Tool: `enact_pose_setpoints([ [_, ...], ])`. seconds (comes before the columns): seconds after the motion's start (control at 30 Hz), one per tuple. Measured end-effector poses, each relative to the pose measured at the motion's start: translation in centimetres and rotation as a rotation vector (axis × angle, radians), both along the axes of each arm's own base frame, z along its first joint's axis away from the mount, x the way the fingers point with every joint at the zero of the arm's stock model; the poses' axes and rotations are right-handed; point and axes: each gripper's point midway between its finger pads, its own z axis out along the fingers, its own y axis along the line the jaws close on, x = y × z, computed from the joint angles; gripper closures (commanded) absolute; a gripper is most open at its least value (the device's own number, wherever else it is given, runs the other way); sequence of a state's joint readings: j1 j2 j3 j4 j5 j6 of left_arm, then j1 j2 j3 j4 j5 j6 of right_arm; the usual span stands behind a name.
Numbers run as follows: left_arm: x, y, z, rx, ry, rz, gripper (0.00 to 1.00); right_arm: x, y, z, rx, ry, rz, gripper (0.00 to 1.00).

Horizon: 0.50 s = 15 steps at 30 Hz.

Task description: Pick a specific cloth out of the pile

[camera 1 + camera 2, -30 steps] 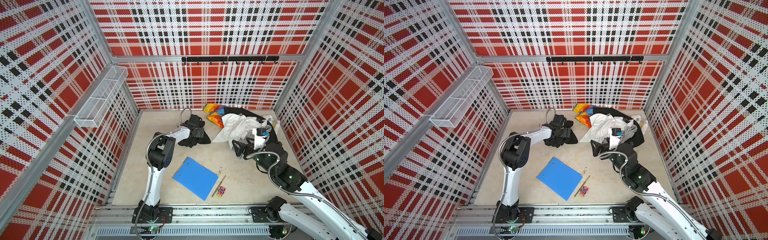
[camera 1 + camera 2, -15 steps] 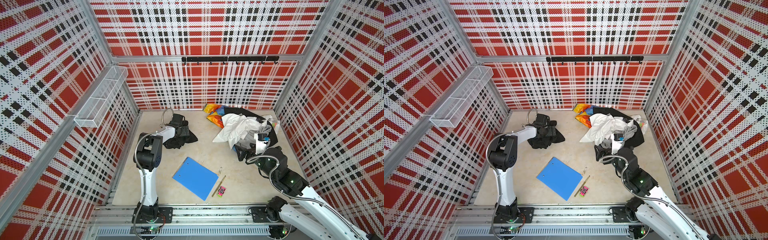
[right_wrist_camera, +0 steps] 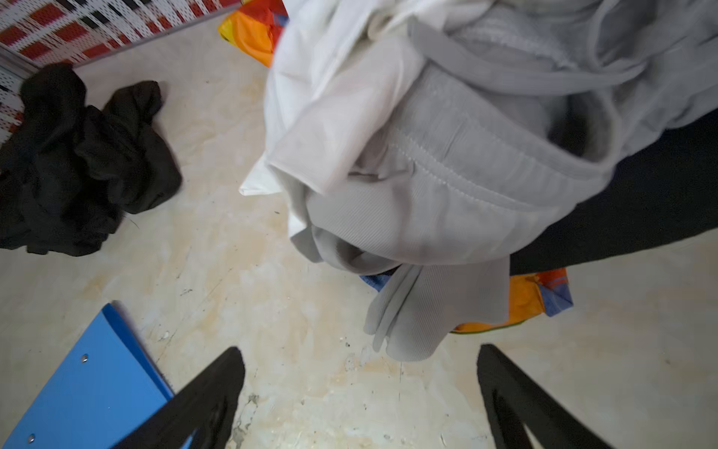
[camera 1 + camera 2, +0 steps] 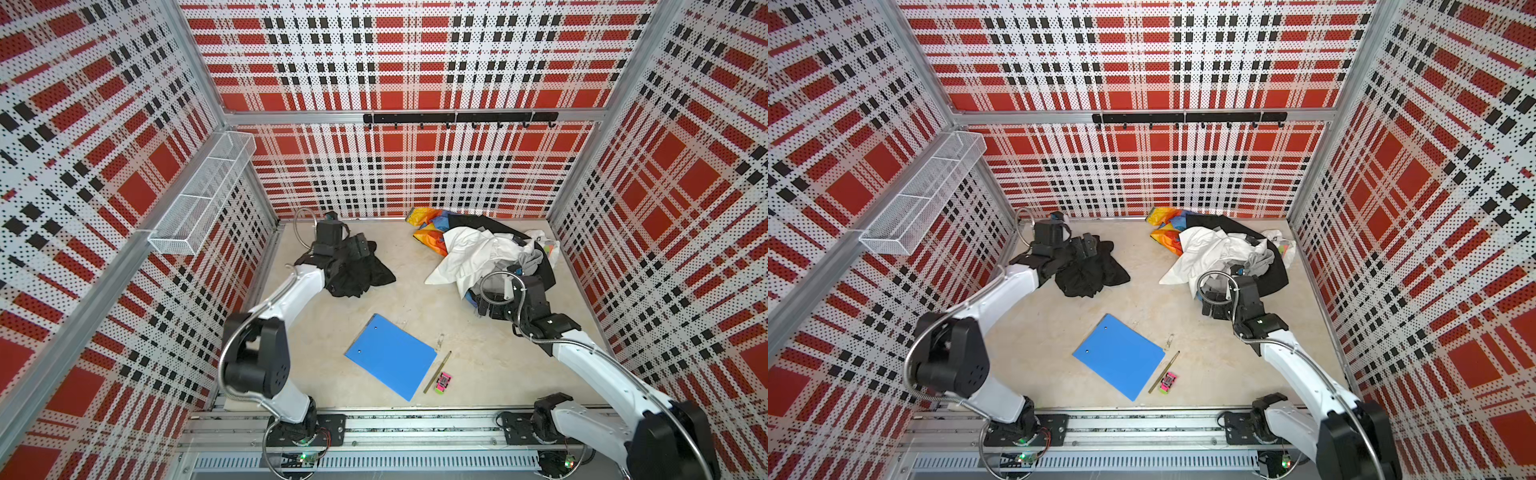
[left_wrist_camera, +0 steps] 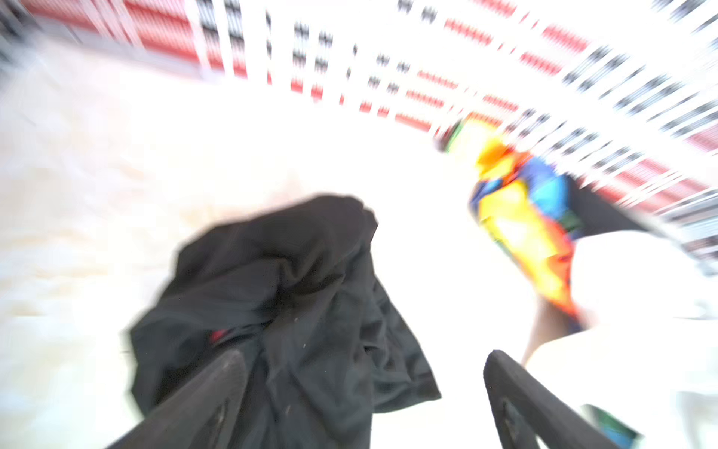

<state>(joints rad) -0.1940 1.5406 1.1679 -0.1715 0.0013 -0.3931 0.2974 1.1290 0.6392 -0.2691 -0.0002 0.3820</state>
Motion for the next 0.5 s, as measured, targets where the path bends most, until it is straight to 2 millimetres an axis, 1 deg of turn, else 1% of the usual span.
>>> enact_pose_setpoints([
  [0.03,-0.8,0.2,1.3,-0.012,-0.044,0.0,0.01,0.3,0.0,-0.9,0.0,0.024,0.001,0.0],
  [0.07,-1.7,0.3,2.1,-0.024,-0.072,-0.005,0.01,0.5,0.1,-1.8,-0.001,0.045,0.002,0.15],
  [0.1,-2.8,0.3,2.6,-0.038,-0.099,-0.013,0.01,0.9,0.0,-2.8,0.001,0.068,-0.003,0.16],
  [0.13,-3.8,0.3,2.5,-0.051,-0.112,-0.021,0.01,1.2,0.0,-3.6,0.01,0.088,-0.012,0.17],
  [0.2,-5.9,0.4,1.4,-0.075,-0.118,-0.03,0.01,1.9,-0.4,-5.2,0.021,0.126,-0.03,0.18],
  [0.3,-8.7,0.8,-1.4,-0.089,-0.085,-0.021,0.01,3.4,-1.8,-6.6,0.02,0.149,-0.079,0.15],
  [0.37,-10.1,1.5,-2.8,-0.083,-0.07,0.006,0.01,4.6,-2.7,-6.8,0.018,0.144,-0.106,0.12],
  [0.43,-11.1,2.2,-3.3,-0.079,-0.078,0.039,0.01,5.8,-3.4,-6.6,0.023,0.123,-0.122,0.09],
  [0.5,-11.7,2.8,-3.3,-0.078,-0.101,0.064,0.01,6.8,-4.1,-6.3,0.027,0.091,-0.134,0.08],
])
